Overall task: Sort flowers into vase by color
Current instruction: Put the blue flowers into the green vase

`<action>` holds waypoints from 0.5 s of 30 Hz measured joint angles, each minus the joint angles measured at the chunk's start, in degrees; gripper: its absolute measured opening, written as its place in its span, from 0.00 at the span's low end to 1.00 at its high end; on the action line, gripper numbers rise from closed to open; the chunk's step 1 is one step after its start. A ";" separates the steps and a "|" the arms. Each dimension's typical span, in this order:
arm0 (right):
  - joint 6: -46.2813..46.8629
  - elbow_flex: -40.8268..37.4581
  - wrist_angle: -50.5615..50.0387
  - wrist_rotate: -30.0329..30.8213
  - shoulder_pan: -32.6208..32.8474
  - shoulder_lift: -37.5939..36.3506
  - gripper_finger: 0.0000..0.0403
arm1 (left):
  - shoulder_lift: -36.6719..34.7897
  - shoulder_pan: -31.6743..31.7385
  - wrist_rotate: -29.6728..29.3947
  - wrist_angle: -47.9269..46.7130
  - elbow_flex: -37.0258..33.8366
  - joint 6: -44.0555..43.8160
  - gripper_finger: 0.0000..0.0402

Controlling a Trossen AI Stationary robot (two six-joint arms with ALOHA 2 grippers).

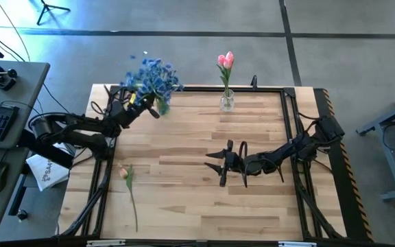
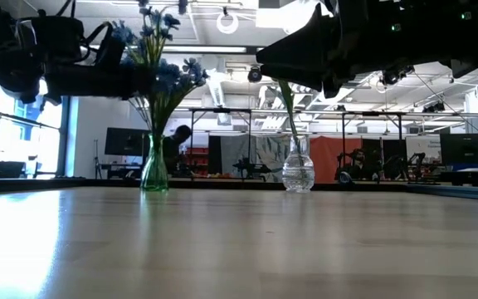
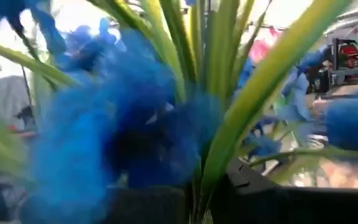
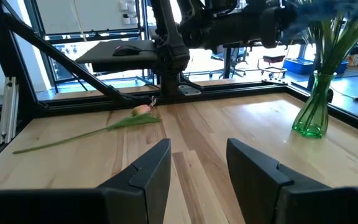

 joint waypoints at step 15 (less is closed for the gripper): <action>-0.01 0.00 -0.02 -0.02 0.00 0.00 0.37 | -0.02 0.00 -1.82 -8.12 -0.03 -5.09 0.06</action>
